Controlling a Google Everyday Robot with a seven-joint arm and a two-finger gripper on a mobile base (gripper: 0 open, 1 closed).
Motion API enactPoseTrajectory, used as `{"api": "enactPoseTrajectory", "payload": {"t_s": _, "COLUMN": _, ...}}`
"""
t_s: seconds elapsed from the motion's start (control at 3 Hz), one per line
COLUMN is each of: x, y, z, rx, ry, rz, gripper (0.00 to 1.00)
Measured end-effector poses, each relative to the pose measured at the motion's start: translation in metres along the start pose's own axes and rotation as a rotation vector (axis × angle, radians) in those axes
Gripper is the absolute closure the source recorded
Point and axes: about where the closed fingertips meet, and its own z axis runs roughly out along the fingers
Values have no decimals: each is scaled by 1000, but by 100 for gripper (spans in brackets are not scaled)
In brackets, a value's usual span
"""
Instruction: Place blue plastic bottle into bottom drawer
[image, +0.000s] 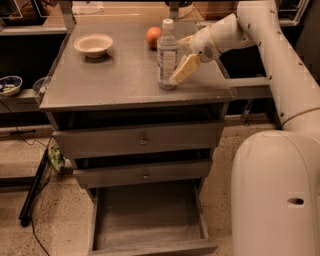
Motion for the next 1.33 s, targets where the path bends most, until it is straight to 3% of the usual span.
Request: {"api": "enactPoseTrajectory", "payload": {"t_s": 1.33, "x": -6, "y": 11, "z": 21, "rx": -70, "ry": -38, "rz": -13, "gripper": 0}}
